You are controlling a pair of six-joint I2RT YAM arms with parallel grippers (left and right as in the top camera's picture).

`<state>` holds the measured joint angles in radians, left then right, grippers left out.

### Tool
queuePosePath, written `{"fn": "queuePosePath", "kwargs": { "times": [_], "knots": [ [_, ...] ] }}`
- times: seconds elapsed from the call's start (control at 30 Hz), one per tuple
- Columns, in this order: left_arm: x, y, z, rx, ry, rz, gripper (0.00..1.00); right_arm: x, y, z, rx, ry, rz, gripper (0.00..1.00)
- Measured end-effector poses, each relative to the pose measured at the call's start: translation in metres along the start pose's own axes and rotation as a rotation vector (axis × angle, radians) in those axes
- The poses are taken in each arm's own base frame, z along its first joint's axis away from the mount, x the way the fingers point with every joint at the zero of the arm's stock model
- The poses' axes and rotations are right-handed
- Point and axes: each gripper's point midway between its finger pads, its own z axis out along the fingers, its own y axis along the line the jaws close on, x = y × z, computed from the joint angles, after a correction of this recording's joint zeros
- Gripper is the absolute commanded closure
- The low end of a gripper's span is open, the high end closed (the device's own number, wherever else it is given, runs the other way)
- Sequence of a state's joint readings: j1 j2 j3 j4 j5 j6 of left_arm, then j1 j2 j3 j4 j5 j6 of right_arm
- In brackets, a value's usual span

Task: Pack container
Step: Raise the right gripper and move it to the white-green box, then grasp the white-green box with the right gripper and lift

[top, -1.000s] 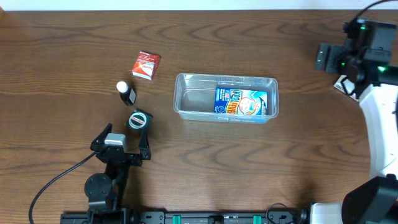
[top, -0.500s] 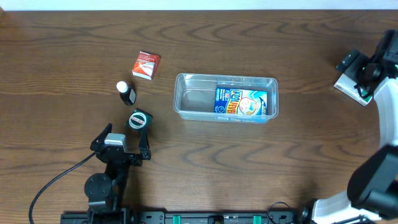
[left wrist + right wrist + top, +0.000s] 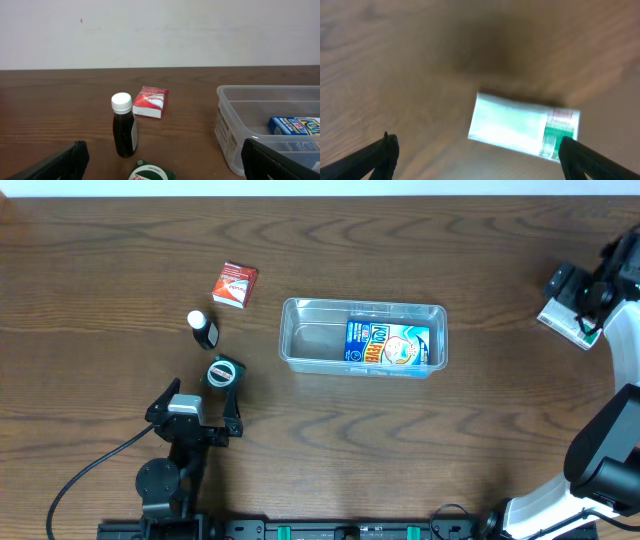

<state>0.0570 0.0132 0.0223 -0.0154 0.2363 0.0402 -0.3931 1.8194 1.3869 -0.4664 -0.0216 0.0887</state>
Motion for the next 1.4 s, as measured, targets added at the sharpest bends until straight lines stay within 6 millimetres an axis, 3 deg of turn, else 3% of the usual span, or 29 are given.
{"fn": "queuePosePath", "kwargs": {
  "times": [0.13,0.4,0.57,0.73,1.03,1.4],
  "knots": [
    [0.000,0.000,0.000,0.000,0.000,0.000,0.02,-0.017,0.002,-0.001,-0.003,-0.070,-0.220,0.01],
    [0.000,0.000,0.000,0.000,0.000,0.000,0.02,-0.012,-0.002,0.002,0.004,-0.050,-0.533,0.01],
    [0.000,0.000,0.000,0.000,0.000,0.000,0.02,-0.004,-0.015,0.008,-0.006,-0.017,-0.572,0.01],
    [0.000,0.000,0.000,0.000,0.000,0.000,0.02,0.019,-0.026,0.030,-0.031,0.064,-0.600,0.01],
    [0.000,0.000,0.000,0.000,0.000,0.000,0.02,0.064,-0.022,0.073,-0.128,0.178,-0.680,0.04],
    [0.000,0.000,0.000,0.000,0.000,0.000,0.02,0.063,-0.027,0.081,-0.136,0.157,-0.751,0.02]
  ]
}}
